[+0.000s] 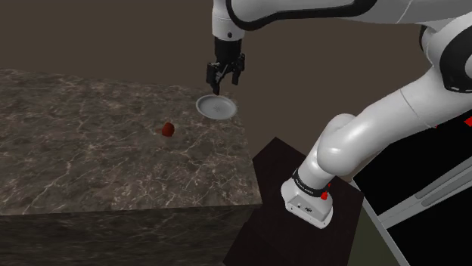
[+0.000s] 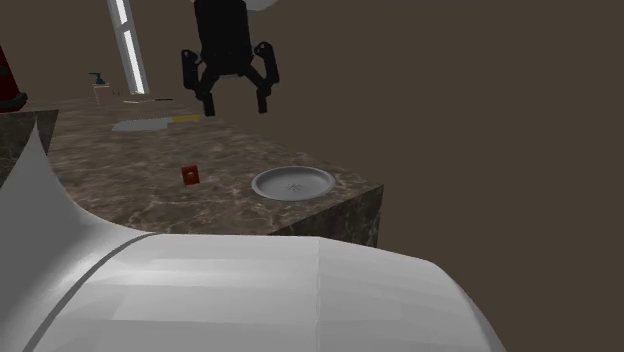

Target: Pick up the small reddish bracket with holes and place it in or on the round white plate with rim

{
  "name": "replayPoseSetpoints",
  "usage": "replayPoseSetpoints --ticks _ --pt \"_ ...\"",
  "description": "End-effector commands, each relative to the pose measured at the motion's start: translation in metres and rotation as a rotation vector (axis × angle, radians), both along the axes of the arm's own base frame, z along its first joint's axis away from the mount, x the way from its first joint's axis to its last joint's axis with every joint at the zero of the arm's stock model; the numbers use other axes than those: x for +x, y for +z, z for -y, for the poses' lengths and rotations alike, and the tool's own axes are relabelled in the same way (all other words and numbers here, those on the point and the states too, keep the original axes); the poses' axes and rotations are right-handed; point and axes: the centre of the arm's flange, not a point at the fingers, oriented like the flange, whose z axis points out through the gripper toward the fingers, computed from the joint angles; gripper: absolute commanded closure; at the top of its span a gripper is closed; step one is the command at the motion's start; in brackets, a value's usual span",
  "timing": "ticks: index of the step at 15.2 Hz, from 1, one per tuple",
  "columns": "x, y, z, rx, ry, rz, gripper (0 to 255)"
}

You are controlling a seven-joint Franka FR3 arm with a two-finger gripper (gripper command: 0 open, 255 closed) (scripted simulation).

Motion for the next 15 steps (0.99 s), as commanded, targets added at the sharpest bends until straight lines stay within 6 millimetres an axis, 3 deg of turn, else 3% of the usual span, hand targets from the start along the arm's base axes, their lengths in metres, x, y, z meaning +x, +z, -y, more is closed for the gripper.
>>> replayPoseSetpoints --ticks 1,15 --pt "0.014 -0.013 -0.017 0.008 0.009 -0.002 0" --pt "0.106 -0.097 -0.148 0.054 0.077 -0.02 0"
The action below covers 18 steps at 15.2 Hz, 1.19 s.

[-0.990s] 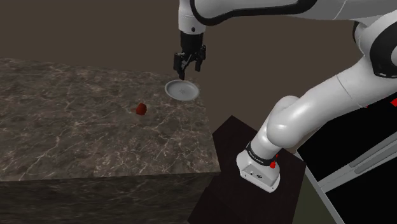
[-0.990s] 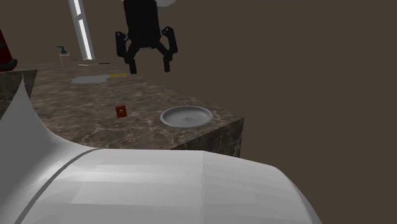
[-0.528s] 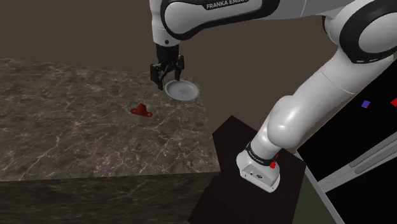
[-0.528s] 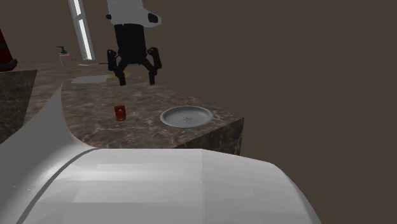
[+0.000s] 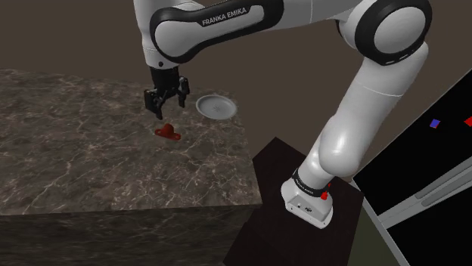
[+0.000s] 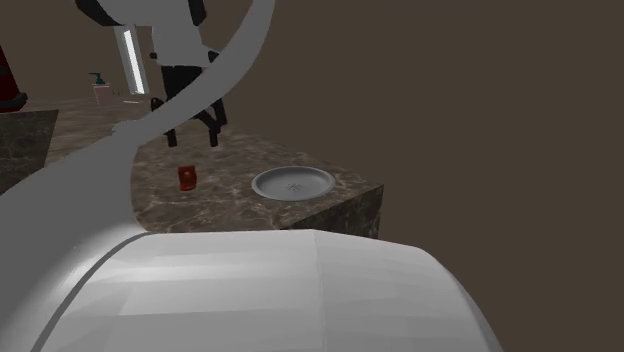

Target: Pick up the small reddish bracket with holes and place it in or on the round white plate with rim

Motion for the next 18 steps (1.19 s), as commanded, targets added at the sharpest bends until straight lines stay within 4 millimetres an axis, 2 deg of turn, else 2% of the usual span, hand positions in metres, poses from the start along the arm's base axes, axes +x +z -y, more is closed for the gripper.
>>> replayPoseSetpoints --ticks 1,9,16,17,18 --pt "0.01 -0.01 -0.014 0.006 0.007 -0.002 0" --pt "0.006 -0.05 -0.013 0.006 0.007 -0.002 0" --pt "0.006 -0.05 -0.013 0.006 0.007 -0.002 0" --pt "0.006 -0.05 -0.013 0.006 0.007 -0.002 255" --pt "0.006 -0.05 -0.013 0.006 0.007 -0.002 255"
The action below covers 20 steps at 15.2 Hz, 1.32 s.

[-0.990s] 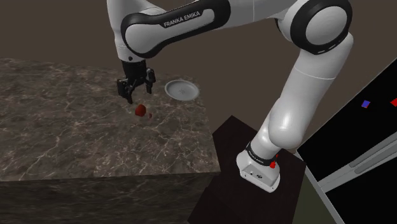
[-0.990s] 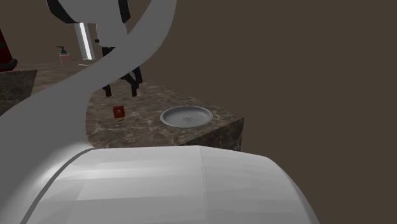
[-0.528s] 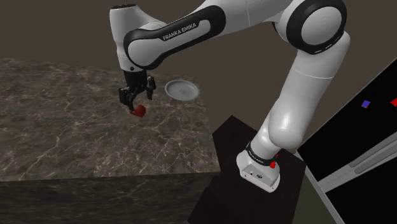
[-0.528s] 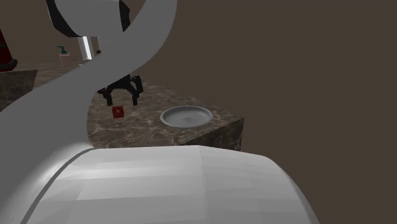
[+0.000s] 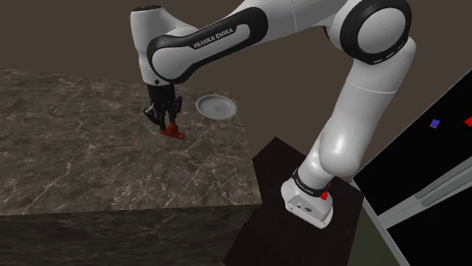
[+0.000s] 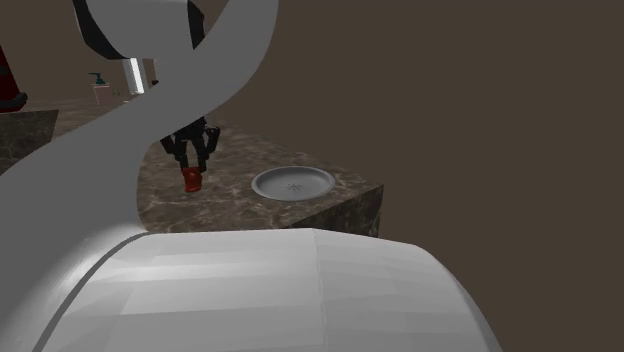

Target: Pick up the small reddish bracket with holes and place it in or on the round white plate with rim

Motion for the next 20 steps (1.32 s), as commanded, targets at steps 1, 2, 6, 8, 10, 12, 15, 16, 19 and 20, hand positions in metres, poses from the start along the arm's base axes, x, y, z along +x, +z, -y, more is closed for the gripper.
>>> replayPoseSetpoints --ticks 1,2,6,8,10,12,15,16,19,20 --pt "0.0 -0.001 -0.001 0.0 0.001 -0.002 255" --pt "0.0 -0.001 -0.001 0.0 0.001 -0.002 255" --pt "-0.001 -0.001 0.0 0.0 0.001 -0.002 255" --pt "0.0 -0.001 -0.001 0.0 0.001 -0.002 255" --pt "0.0 0.01 -0.001 0.0 0.001 -0.002 255" --pt "0.0 0.02 -0.001 0.0 0.001 -0.002 255" --pt "0.0 0.036 -0.001 0.0 0.001 -0.002 255" --pt "0.0 0.041 -0.001 0.0 0.001 -0.002 255" --pt "0.0 0.057 -0.001 0.0 0.001 -0.002 255" --pt "0.0 0.062 -0.001 0.0 0.001 -0.002 255"
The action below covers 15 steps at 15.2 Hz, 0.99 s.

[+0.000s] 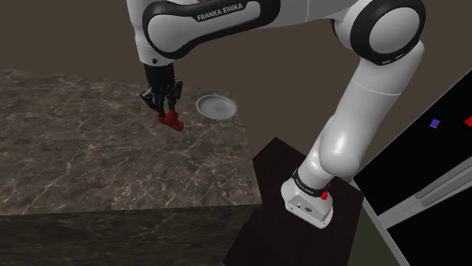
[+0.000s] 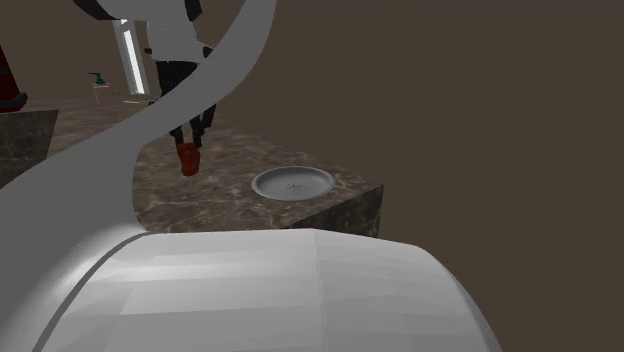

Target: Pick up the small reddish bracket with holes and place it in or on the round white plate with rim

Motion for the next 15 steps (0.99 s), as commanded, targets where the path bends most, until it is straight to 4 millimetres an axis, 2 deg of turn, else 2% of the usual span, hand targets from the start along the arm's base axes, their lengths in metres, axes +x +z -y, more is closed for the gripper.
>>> replayPoseSetpoints --ticks 1,5,6,15 --pt "0.0 0.01 0.0 0.0 0.0 0.0 255" --pt "0.0 0.031 0.0 0.0 0.0 0.0 255" --pt "0.0 0.031 0.0 0.0 0.0 0.0 255" --pt "-0.006 0.037 0.118 0.0 0.0 0.0 255"
